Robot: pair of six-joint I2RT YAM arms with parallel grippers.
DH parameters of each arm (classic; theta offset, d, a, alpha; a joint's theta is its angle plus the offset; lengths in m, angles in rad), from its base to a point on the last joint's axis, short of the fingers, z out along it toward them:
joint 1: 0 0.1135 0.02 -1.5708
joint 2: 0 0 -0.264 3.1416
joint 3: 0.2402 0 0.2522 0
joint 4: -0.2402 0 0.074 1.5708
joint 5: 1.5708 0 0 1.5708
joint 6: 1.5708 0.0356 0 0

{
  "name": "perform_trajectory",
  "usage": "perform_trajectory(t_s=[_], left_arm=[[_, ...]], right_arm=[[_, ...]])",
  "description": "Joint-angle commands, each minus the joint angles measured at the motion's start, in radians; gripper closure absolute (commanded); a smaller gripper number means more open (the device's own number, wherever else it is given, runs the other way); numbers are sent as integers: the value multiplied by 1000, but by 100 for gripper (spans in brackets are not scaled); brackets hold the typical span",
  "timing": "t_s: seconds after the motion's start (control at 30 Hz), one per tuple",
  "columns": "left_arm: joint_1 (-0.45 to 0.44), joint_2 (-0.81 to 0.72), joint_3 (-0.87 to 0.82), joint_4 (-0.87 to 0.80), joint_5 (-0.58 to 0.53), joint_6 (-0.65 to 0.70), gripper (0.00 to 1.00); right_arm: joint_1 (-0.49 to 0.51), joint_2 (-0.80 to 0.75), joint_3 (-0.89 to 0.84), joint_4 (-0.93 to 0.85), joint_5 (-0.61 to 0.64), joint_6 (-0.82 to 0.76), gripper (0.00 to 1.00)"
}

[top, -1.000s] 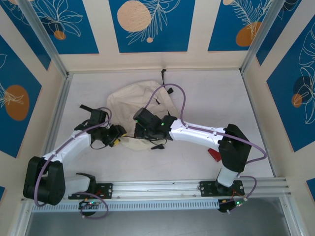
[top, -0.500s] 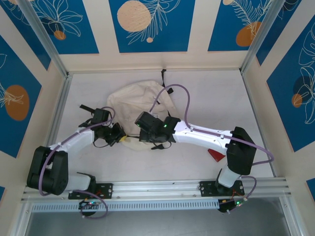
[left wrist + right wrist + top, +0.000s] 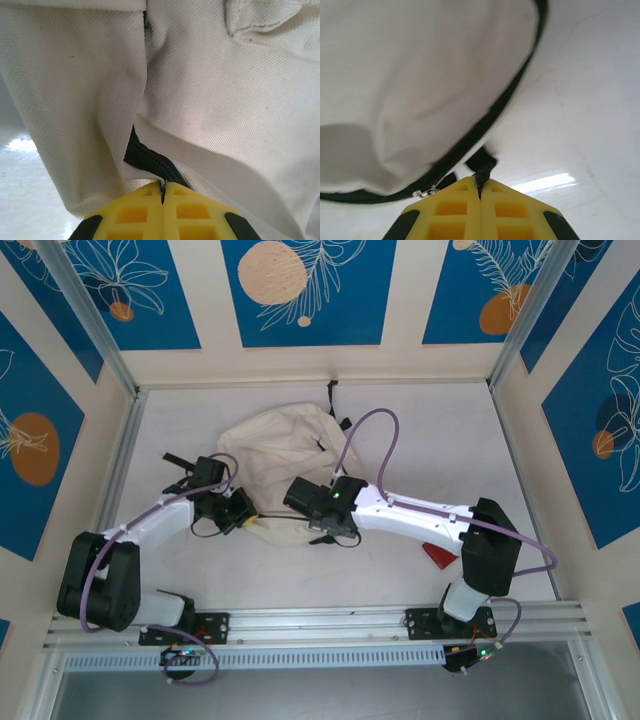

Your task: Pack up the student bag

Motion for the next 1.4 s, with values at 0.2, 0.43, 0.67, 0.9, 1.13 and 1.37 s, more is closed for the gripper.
perform_trajectory(t_s=[0.2, 0.43, 0.67, 0.9, 1.13, 1.37], left_arm=[[27, -3, 49, -81, -181, 73, 100], [72, -3, 94, -116, -237, 123, 100], [197, 4, 119, -106, -218, 138, 100], [257, -64, 119, -139, -218, 119, 87], [277, -166, 138, -264, -296, 120, 43], [278, -258, 109, -302, -258, 76, 29]], right_arm=[[-46, -75, 4, -99, 98, -56, 100], [-121, -84, -26, 69, 12, -240, 100], [-164, -36, -25, 193, -96, -380, 100], [-135, 73, 6, 496, -525, -549, 100], [-111, 235, 142, 674, -723, -541, 100], [-110, 373, 300, 715, -776, -522, 100]])
